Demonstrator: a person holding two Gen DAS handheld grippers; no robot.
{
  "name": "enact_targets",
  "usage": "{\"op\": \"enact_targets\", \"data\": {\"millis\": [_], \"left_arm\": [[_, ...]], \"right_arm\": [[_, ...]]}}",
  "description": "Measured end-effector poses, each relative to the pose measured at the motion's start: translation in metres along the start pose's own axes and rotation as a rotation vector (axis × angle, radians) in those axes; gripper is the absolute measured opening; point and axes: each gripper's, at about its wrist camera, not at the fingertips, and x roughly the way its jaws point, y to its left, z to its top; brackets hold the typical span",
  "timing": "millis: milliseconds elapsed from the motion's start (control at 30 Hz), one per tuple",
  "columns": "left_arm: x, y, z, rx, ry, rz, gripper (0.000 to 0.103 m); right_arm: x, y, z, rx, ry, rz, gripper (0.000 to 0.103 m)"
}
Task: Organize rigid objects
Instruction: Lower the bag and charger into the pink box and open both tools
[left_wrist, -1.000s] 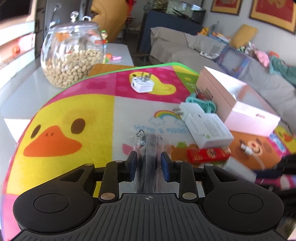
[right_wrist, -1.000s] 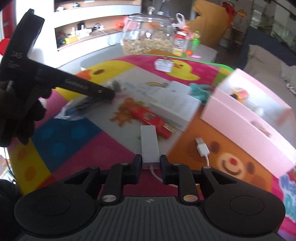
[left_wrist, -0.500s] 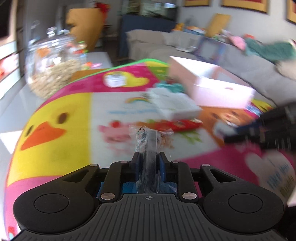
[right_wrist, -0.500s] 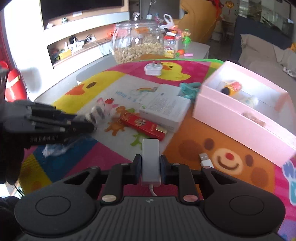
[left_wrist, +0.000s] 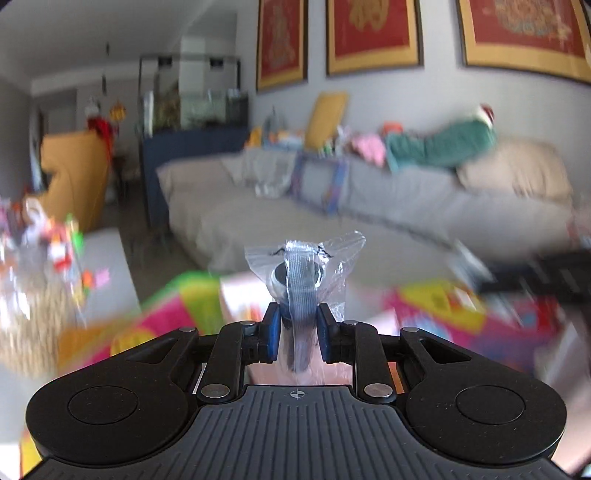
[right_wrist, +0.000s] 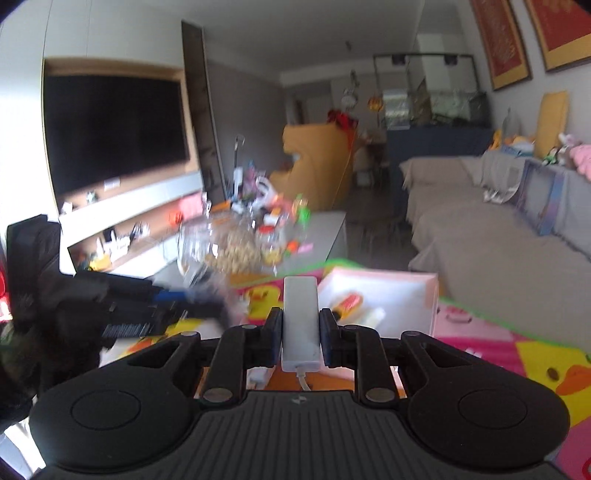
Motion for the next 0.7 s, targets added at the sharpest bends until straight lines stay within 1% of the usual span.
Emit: {"op": "enact_targets", "data": {"millis": [67,133,200,233,267,333,367,400,467,500,567,600,700], "left_arm": [[0.021,0.001,0.031,-0.012,-0.050,-0.002,0.024],[0.046,0.007,0.055,-0.102,-0.080,-0.050,0.024],[0.078,0.012,0.072,-0.178,-0.035,-0.102,0.026],[0.093,0.013,0.075,-0.188,-0.009,-0.097,0.028],[0.104,0.012,0.075,-0.185,0.000,-0.073,0.028],[0.113,0.011,0.067,-0.172,-0.005,-0.009,0.027],[0.113,0.013,0.060,-0.180,-0.003,-0.003,0.027],[0.111,0.018,0.052,-0.201,0.004,-0.012,0.027],[0.104,0.027,0.029,-0.254,0.042,-0.025,0.027],[0.099,0.031,0.016,-0.271,0.065,-0.016,0.027],[0.083,0.038,-0.013,-0.281,0.094,0.019,0.027],[0.076,0.040,-0.028,-0.277,0.104,0.030,0.027],[0.053,0.051,-0.062,-0.278,0.129,0.061,0.027]], "right_arm": [[-0.006,-0.008,0.001,0.016,-0.028,-0.022,0.020],[-0.006,-0.016,-0.001,0.036,-0.029,-0.044,0.020],[-0.003,-0.024,-0.007,0.040,-0.013,-0.081,0.020],[-0.001,-0.027,-0.010,0.039,-0.004,-0.095,0.020],[0.002,-0.029,-0.012,0.042,0.008,-0.107,0.020],[0.007,-0.036,-0.017,0.056,0.023,-0.116,0.020],[0.009,-0.040,-0.018,0.065,0.027,-0.118,0.020],[0.012,-0.043,-0.018,0.073,0.028,-0.122,0.020],[0.020,-0.048,-0.017,0.088,0.030,-0.130,0.020],[0.022,-0.050,-0.014,0.096,0.027,-0.131,0.020],[0.031,-0.051,-0.004,0.102,0.011,-0.129,0.020],[0.032,-0.051,0.001,0.102,-0.012,-0.127,0.020],[0.044,-0.049,0.035,0.098,-0.080,-0.092,0.020]]}}
